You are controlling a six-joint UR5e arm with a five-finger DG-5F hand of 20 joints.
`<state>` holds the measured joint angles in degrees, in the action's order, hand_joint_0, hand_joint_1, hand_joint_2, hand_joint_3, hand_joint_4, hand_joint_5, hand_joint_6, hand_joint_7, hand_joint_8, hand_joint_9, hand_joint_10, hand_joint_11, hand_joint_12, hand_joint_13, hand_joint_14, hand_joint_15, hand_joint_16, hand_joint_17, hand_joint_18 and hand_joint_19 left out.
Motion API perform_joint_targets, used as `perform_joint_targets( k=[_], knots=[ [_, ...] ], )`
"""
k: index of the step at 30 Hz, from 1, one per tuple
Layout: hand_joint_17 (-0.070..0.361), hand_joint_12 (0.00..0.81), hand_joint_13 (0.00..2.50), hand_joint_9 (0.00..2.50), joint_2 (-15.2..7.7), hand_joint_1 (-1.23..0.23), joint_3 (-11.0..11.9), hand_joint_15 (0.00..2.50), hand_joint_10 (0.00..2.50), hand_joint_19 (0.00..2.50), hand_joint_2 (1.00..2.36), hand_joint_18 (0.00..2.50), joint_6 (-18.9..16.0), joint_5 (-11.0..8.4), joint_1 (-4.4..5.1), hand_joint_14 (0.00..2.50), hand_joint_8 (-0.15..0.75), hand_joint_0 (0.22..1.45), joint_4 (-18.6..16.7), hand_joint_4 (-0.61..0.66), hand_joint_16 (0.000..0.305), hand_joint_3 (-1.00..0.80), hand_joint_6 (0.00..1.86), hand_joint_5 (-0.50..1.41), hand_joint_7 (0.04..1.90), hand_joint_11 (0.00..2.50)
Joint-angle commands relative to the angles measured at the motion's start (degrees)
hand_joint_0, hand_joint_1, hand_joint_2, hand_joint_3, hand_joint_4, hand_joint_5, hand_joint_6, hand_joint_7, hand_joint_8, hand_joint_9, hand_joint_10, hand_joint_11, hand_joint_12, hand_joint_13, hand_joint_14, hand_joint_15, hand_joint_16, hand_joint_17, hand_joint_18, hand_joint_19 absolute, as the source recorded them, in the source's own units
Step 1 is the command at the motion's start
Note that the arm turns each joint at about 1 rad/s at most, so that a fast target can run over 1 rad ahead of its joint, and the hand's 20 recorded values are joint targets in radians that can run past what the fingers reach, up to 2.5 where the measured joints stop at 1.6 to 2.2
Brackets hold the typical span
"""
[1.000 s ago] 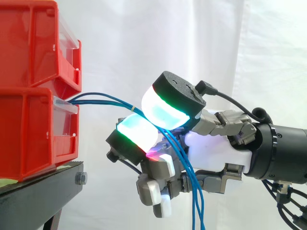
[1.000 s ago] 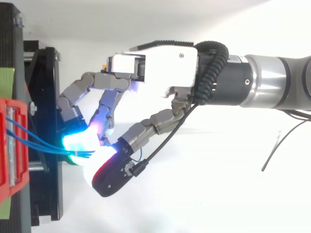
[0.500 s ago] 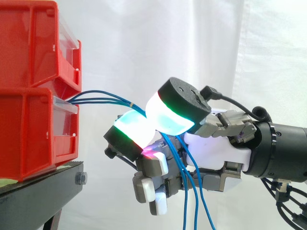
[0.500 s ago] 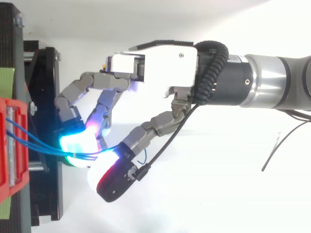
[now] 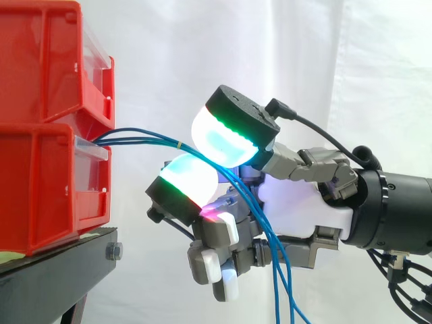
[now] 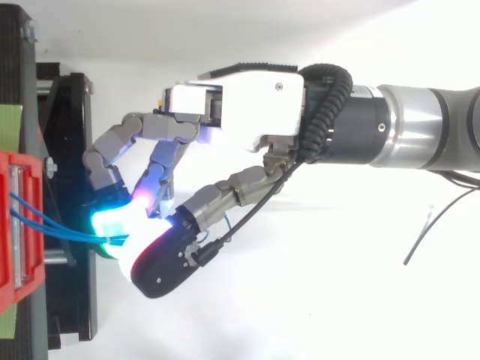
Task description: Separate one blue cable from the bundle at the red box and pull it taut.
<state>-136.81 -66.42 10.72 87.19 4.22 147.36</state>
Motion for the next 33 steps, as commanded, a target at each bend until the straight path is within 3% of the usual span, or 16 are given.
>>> perform_joint_targets(
  k=[1, 4, 8, 25, 33],
  knots=[
    [0.105, 0.378, 1.06, 1.08, 0.06, -0.72, 0.06, 0.70, 0.02, 0.69, 1.00, 1.03, 0.00, 0.00, 0.00, 0.02, 0.343, 0.68, 0.12, 0.09, 0.047, -0.50, 0.90, -0.18, 1.25, 0.93],
    [0.104, 0.376, 1.05, 1.05, -0.03, -0.84, 0.15, 0.69, 0.02, 0.67, 1.00, 1.03, 0.00, 0.00, 0.09, 0.02, 0.332, 0.75, 0.20, 0.06, 0.046, -0.49, 0.92, -0.20, 1.28, 0.95],
    [0.098, 0.364, 1.04, 1.03, -0.03, -0.87, 0.15, 0.69, 0.02, 0.63, 1.00, 1.01, 0.00, 0.00, 0.00, 0.02, 0.326, 0.80, 0.20, 0.11, 0.044, -0.50, 0.93, -0.20, 1.26, 0.95],
    [0.086, 0.326, 0.99, 0.95, -0.03, -1.06, 0.94, 0.66, 0.02, 0.53, 1.00, 0.95, 0.00, 0.00, 0.00, 0.02, 0.307, 0.62, 1.61, 0.12, 0.038, -0.50, 0.94, -0.22, 1.26, 1.03],
    [0.092, 0.344, 1.02, 1.01, -0.03, -1.01, 1.03, 0.67, 0.02, 0.56, 1.00, 0.97, 0.00, 0.00, 0.09, 0.02, 0.337, 0.52, 1.61, 0.13, 0.041, -0.50, 0.94, -0.21, 1.22, 1.05]
  ],
)
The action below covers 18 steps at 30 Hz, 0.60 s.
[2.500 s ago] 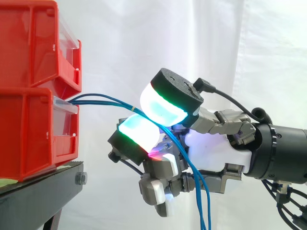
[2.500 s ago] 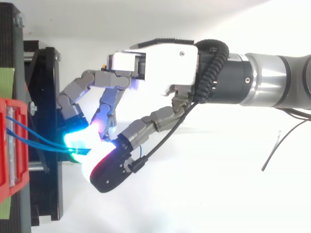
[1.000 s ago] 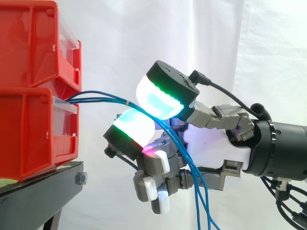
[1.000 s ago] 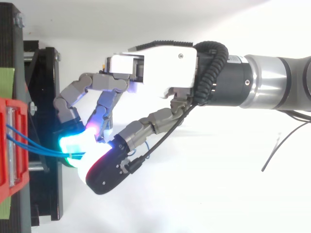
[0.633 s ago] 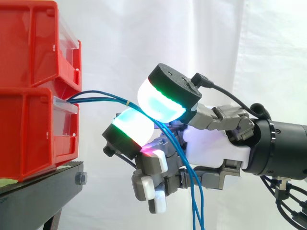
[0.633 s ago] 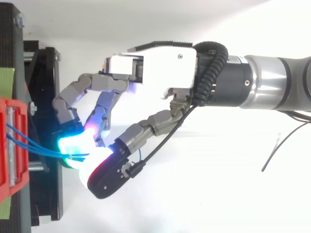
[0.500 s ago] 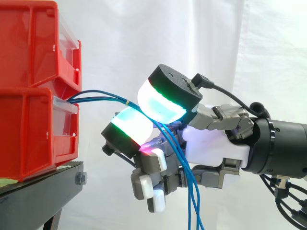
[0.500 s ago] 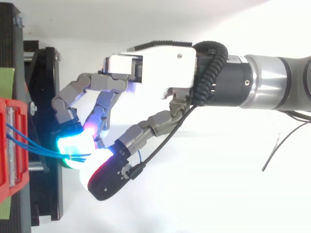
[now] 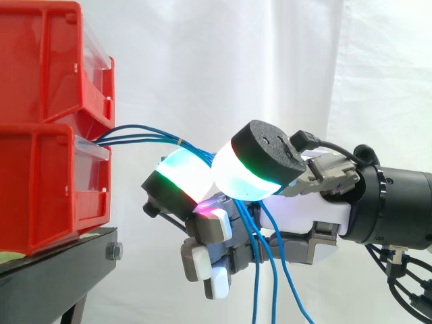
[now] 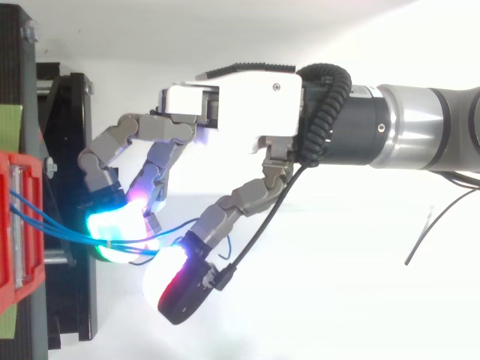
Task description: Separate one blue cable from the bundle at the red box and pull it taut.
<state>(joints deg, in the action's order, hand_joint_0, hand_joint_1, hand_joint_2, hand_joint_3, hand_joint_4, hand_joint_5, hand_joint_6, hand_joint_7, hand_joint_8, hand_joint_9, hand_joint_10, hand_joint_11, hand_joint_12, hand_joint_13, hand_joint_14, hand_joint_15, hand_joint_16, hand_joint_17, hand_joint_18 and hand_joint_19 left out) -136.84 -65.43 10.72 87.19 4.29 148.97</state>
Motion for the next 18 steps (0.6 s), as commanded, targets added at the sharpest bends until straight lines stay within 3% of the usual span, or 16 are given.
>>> perform_joint_targets(
  k=[1, 6, 11, 16, 18],
  knots=[
    [0.096, 0.355, 1.03, 1.03, 0.00, -0.96, 0.04, 0.66, 0.02, 0.56, 1.00, 0.98, 0.00, 0.00, 0.01, 0.02, 0.344, 0.49, 0.00, 0.13, 0.043, -0.50, 0.94, -0.20, 1.17, 1.05],
    [0.103, 0.373, 1.06, 1.11, 0.00, -0.74, 0.13, 0.67, 0.02, 0.58, 1.00, 1.01, 0.00, 0.00, 0.01, 0.02, 0.362, 0.47, 0.00, 0.14, 0.046, -0.50, 0.91, -0.18, 1.17, 1.01],
    [0.115, 0.391, 1.02, 1.12, 0.00, -0.73, 0.13, 0.67, 0.02, 0.63, 1.00, 1.01, 0.00, 0.00, 0.01, 0.02, 0.355, 0.48, 0.00, 0.15, 0.051, -0.50, 0.90, -0.18, 1.16, 1.02],
    [0.104, 0.368, 1.00, 1.12, 0.00, -0.60, 0.30, 0.68, 0.02, 0.68, 1.00, 0.97, 0.09, 0.00, 0.01, 0.02, 0.332, 0.58, 0.00, 0.13, 0.046, -0.50, 0.87, -0.17, 1.21, 1.00],
    [0.103, 0.369, 1.00, 1.11, 0.00, -0.69, 0.30, 0.69, 0.02, 0.71, 1.01, 0.96, 0.18, 0.00, 0.01, 0.02, 0.330, 0.64, 0.00, 0.09, 0.046, -0.43, 0.88, -0.17, 1.25, 1.02]
  ],
)
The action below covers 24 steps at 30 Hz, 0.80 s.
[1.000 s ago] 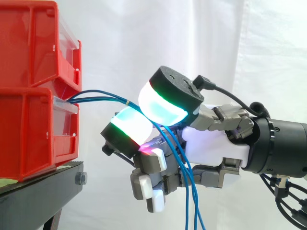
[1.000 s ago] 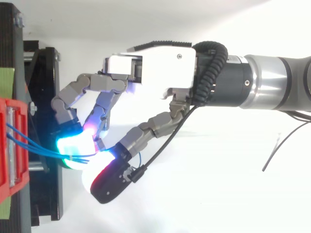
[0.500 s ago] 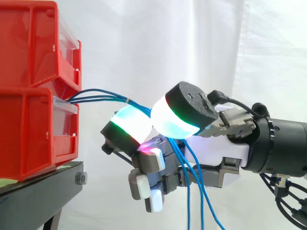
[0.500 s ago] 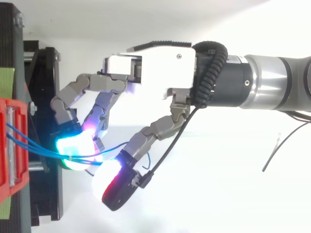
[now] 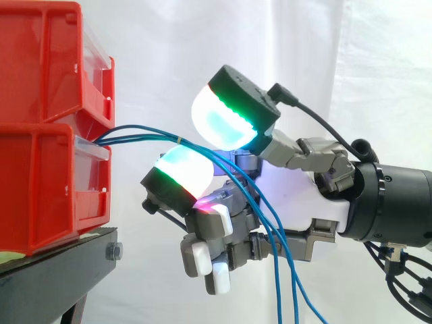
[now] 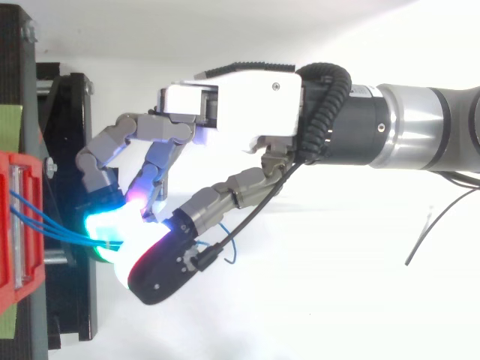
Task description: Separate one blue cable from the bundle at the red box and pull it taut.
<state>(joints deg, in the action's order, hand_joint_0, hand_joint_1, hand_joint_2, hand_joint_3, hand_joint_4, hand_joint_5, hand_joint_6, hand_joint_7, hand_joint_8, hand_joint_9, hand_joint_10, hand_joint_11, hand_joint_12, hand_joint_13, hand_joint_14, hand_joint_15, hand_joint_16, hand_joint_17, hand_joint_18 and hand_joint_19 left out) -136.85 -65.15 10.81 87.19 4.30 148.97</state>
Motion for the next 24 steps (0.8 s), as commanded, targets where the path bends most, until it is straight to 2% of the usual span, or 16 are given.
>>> perform_joint_targets(
  k=[1, 3, 5, 7, 8, 10, 11, 20, 24],
  knots=[
    [0.103, 0.370, 1.00, 1.11, 0.00, -0.72, 0.11, 0.69, 0.02, 0.70, 1.01, 0.96, 0.18, 0.00, 0.00, 0.02, 0.332, 0.63, 0.00, 0.10, 0.046, -0.35, 0.88, -0.17, 1.28, 1.03],
    [0.104, 0.372, 1.00, 1.10, 0.00, -0.80, 0.11, 0.69, 0.02, 0.70, 1.02, 0.97, 0.09, 0.00, 0.09, 0.02, 0.335, 0.64, 0.00, 0.08, 0.046, -0.23, 0.88, -0.18, 1.36, 1.02],
    [0.104, 0.375, 1.00, 1.10, 0.00, -0.83, 0.11, 0.69, 0.02, 0.70, 1.02, 0.97, 0.18, 0.00, 0.00, 0.02, 0.331, 0.65, 0.00, 0.07, 0.046, -0.21, 0.88, -0.18, 1.37, 1.03],
    [0.104, 0.369, 0.99, 1.08, 0.00, -0.92, 0.11, 0.68, 0.02, 0.66, 1.02, 0.99, 0.18, 0.00, 0.00, 0.02, 0.326, 0.72, 0.00, 0.03, 0.046, -0.27, 0.90, -0.19, 1.32, 1.05],
    [0.104, 0.372, 0.99, 1.07, 0.00, -0.92, 0.11, 0.68, 0.02, 0.65, 1.02, 0.99, 0.09, 0.00, 0.00, 0.02, 0.320, 0.73, 0.00, 0.04, 0.046, -0.29, 0.91, -0.19, 1.32, 1.04],
    [0.102, 0.363, 0.98, 1.07, 0.00, -0.93, 0.11, 0.66, 0.02, 0.62, 1.00, 0.99, 0.09, 0.00, 0.00, 0.02, 0.314, 0.79, 0.09, 0.04, 0.045, -0.50, 0.91, -0.19, 1.31, 1.04],
    [0.103, 0.363, 0.98, 1.07, 0.00, -0.94, 0.20, 0.66, 0.02, 0.60, 1.00, 0.99, 0.18, 0.00, 0.00, 0.02, 0.314, 0.79, 0.18, 0.04, 0.046, -0.50, 0.91, -0.18, 1.30, 1.04],
    [0.101, 0.359, 0.96, 1.11, 0.00, -1.00, 0.38, 0.66, 0.02, 0.59, 1.00, 0.97, 0.09, 0.00, 0.00, 0.02, 0.318, 0.70, 0.35, 0.10, 0.045, -0.50, 0.91, -0.16, 1.31, 1.06],
    [0.100, 0.357, 0.98, 1.13, 0.00, -0.97, 0.55, 0.67, 0.02, 0.61, 1.00, 0.98, 0.18, 0.00, 0.00, 0.02, 0.321, 0.70, 0.44, 0.12, 0.044, -0.50, 0.91, -0.15, 1.42, 1.05]
  ],
)
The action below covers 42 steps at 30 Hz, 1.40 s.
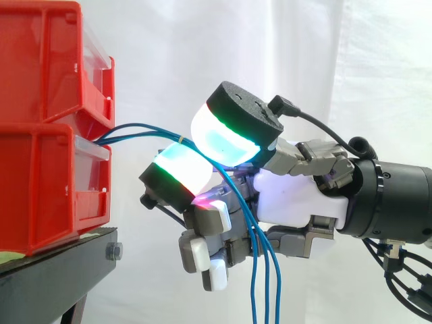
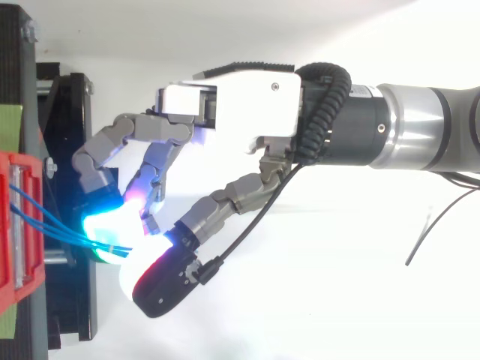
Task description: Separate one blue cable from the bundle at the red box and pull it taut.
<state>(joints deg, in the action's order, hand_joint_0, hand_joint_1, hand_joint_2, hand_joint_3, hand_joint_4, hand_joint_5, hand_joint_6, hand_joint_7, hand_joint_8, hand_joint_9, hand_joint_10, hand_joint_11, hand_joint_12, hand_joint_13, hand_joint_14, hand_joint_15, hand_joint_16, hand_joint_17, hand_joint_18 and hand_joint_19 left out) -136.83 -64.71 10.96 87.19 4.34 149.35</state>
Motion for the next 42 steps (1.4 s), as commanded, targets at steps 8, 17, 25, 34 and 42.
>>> perform_joint_targets(
  k=[8, 17, 25, 34, 42],
  knots=[
    [0.105, 0.366, 1.01, 1.22, 0.07, -0.76, 0.11, 0.66, 0.02, 0.72, 1.01, 0.99, 0.11, 0.00, -0.03, 0.02, 0.293, 0.63, 0.59, 0.02, 0.047, -0.43, 0.89, -0.13, 1.36, 0.87],
    [0.108, 0.372, 0.95, 1.17, -0.02, -0.51, 0.20, 0.64, 0.02, 0.80, 1.02, 0.91, 0.11, 0.00, 0.06, 0.02, 0.295, 0.57, 0.85, 0.08, 0.048, -0.22, 0.79, -0.10, 1.31, 0.70],
    [0.111, 0.380, 0.94, 1.15, -0.02, -0.48, 0.20, 0.63, 0.02, 0.79, 1.02, 0.92, 0.11, 0.00, 0.06, 0.02, 0.312, 0.59, 0.85, 0.14, 0.049, -0.18, 0.69, -0.08, 1.33, 0.69],
    [0.109, 0.376, 0.94, 1.13, -0.02, -0.59, 0.29, 0.64, 0.02, 0.74, 1.02, 0.93, 0.11, 0.00, 0.14, 0.02, 0.342, 0.58, 0.85, 0.19, 0.049, -0.15, 0.74, -0.12, 1.33, 0.85],
    [0.109, 0.373, 0.95, 1.21, -0.02, -0.51, 0.29, 0.66, 0.02, 0.75, 1.02, 0.94, 0.11, 0.00, 0.23, 0.02, 0.360, 0.57, 0.85, 0.23, 0.048, -0.12, 0.85, -0.13, 1.44, 0.99]
  ],
)
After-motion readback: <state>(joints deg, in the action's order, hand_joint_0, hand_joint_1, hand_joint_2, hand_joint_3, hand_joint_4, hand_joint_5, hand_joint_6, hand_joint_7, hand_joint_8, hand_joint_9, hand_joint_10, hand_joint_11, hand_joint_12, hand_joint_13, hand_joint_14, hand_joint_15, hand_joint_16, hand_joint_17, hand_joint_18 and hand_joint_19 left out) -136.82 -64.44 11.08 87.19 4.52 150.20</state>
